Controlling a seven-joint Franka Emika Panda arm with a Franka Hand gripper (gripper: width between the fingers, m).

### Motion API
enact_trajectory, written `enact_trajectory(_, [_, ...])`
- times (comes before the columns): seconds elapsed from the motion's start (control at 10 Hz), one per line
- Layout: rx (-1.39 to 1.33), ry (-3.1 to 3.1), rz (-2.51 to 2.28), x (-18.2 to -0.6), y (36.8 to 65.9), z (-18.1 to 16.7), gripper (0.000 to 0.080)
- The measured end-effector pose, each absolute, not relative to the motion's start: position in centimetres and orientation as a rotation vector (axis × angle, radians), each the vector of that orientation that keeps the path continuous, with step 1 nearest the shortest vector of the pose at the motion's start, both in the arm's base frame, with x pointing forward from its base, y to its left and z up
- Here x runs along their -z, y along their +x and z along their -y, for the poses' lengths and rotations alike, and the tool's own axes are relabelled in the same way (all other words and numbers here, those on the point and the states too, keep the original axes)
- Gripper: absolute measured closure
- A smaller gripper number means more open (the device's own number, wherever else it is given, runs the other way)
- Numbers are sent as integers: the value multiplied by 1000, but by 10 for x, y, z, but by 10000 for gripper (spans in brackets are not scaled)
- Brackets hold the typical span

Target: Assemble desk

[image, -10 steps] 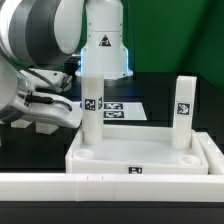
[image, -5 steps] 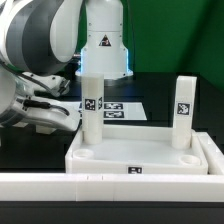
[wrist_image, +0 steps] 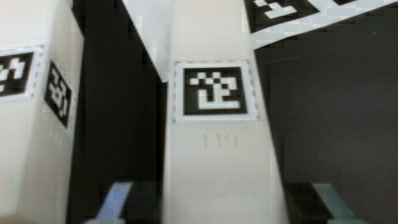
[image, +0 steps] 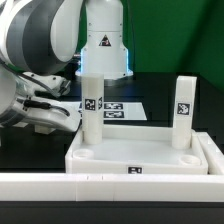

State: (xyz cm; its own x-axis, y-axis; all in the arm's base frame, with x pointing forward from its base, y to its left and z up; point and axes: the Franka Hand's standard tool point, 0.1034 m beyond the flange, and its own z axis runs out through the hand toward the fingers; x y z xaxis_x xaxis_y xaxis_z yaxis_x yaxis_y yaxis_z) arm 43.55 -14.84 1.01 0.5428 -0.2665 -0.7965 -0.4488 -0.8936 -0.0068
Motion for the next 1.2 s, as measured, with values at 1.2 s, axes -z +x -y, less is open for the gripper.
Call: enact_trajectory(1.2, [-1179, -2664, -531, -63, 501, 156, 509])
